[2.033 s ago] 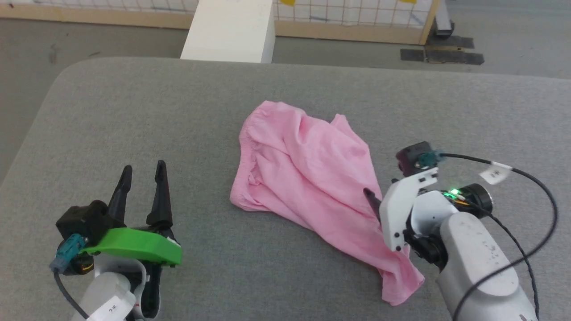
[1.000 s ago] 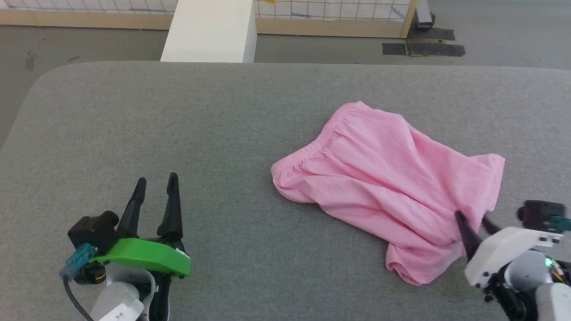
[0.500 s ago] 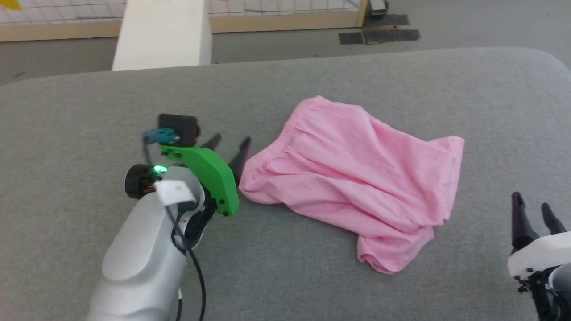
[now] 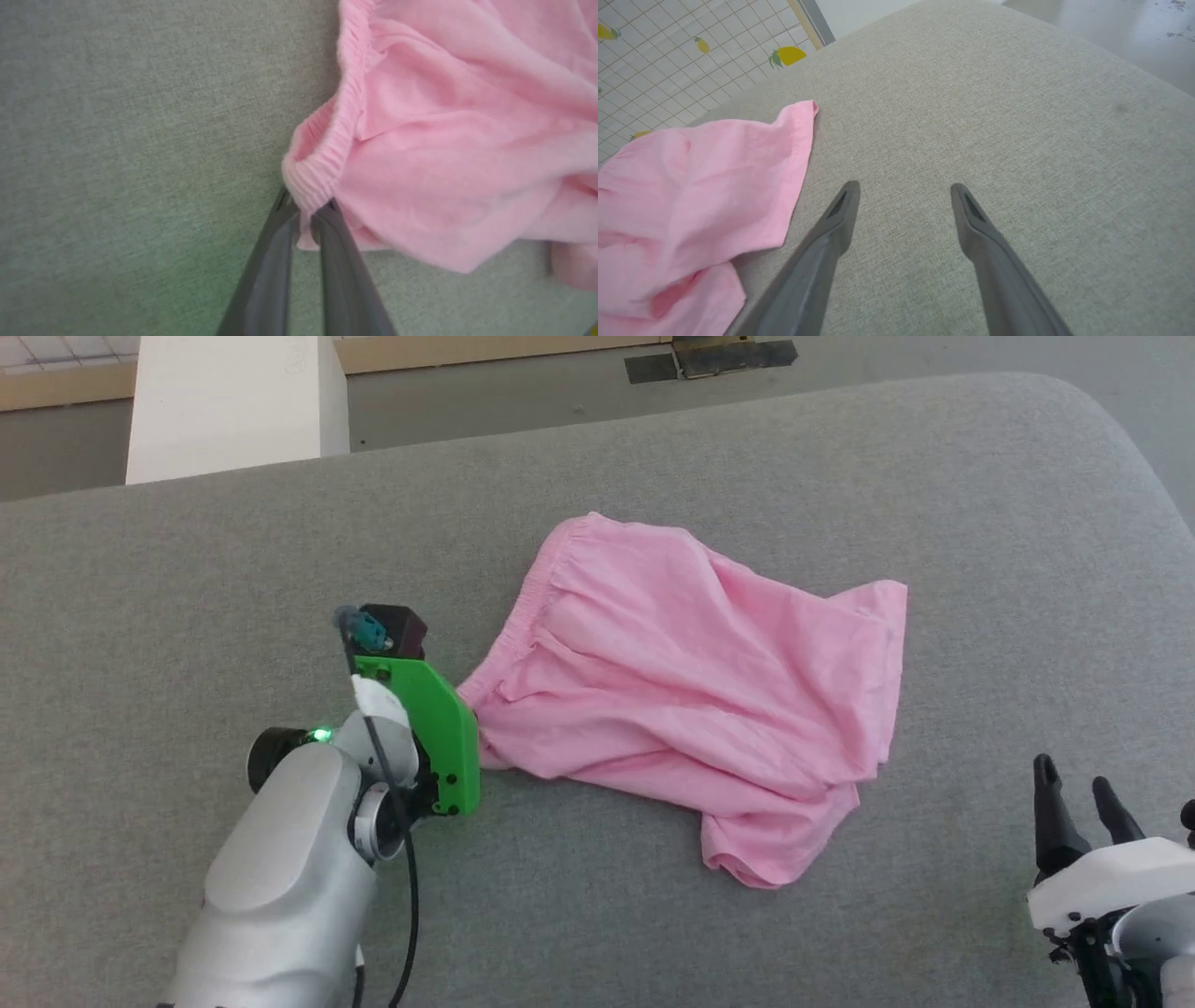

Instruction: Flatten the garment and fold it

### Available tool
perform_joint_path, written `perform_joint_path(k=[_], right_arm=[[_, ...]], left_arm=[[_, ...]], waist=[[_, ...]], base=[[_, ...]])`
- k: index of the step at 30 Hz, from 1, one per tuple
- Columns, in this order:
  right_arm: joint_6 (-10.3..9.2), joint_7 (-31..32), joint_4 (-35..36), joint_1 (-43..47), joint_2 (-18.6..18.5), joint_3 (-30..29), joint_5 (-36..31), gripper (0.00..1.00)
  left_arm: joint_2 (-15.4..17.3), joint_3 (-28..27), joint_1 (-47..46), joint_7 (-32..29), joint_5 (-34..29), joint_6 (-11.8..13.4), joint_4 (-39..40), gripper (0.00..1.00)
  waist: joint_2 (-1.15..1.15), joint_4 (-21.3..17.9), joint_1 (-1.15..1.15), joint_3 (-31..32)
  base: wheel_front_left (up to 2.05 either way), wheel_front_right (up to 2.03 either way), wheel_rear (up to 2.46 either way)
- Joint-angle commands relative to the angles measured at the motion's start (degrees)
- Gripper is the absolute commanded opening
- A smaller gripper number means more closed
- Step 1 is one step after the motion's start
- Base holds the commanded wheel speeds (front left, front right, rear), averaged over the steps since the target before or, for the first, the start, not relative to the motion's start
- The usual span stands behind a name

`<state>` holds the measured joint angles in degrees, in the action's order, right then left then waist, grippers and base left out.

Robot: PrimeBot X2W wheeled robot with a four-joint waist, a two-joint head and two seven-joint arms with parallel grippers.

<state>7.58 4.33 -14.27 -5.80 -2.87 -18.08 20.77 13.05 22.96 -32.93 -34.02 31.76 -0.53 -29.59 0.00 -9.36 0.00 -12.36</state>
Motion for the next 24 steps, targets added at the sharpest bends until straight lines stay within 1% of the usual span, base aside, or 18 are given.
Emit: perform_joint_path(k=[1, 3, 7, 11, 14, 17, 21, 23, 24], right_arm=[[-0.09, -0.68, -0.24, 0.02, 0.0, 0.47, 0.14, 1.0], [-0.09, -0.85, -0.63, -0.31, 0.0, 0.89, 0.04, 1.0], [-0.09, -0.9, -1.13, -0.34, 0.0, 0.95, -0.49, 1.0], [-0.09, -0.55, -1.5, 0.2, 0.0, 1.19, -0.9, 1.0], [-0.09, -0.18, -1.53, 0.23, 0.0, 1.92, -0.97, 1.0], [-0.09, 0.17, -1.27, -0.11, 0.0, 2.55, -1.17, 1.0], [-0.09, 0.73, -0.98, -0.72, 0.0, 3.61, -1.34, 1.0], [-0.09, 0.85, -0.89, -0.91, 0.0, 3.87, -1.29, 1.0], [-0.09, 0.89, -0.91, -0.94, 0.0, 3.95, -1.3, 1.0]], left_arm=[[-0.42, -1.0, 0.89, 1.72, 1.47, -0.23, 0.6, 0.0], [-1.15, -3.39, 1.91, 4.43, 3.82, -0.23, 2.34, 0.0], [-2.32, -8.17, 6.3, 9.53, 8.39, 0.07, 9.2, 0.0], [-1.69, -11.82, 14.3, 11.93, 10.67, 2.52, 18.4, 0.0], [-0.66, -14.93, 22.74, 12.42, 11.92, 5.83, 25.91, 0.0], [0.55, -17.05, 32.07, 11.54, 11.81, 9.98, 31.93, 0.0], [0.29, -18.17, 42.41, 9.8, 12.26, 14.36, 36.2, 0.0], [-0.92, -17.83, 45.64, 8.71, 13.42, 15.47, 36.86, 0.0], [-1.27, -17.43, 46.58, 8.15, 13.8, 15.64, 36.76, 0.0]], waist=[[0.0, 1.08, 0.0, 0.55], [0.0, 2.01, 0.0, 1.24], [0.0, 5.09, 0.0, 2.96], [0.0, 9.02, 0.0, 4.47], [0.0, 11.87, 0.0, 5.14], [0.0, 14.6, 0.0, 5.4], [0.0, 16.82, 0.0, 5.51], [0.0, 17.66, 0.0, 5.45], [0.0, 17.94, 0.0, 5.49]], base=[[0.0, 0.0, 0.0], [0.0, 0.0, 0.0], [0.0, 0.0, 0.0], [0.0, 0.0, 0.0], [0.0, 0.0, 0.0], [0.0, 0.0, 0.0], [0.0, 0.0, 0.0], [0.0, 0.0, 0.0], [0.0, 0.0, 0.0]])
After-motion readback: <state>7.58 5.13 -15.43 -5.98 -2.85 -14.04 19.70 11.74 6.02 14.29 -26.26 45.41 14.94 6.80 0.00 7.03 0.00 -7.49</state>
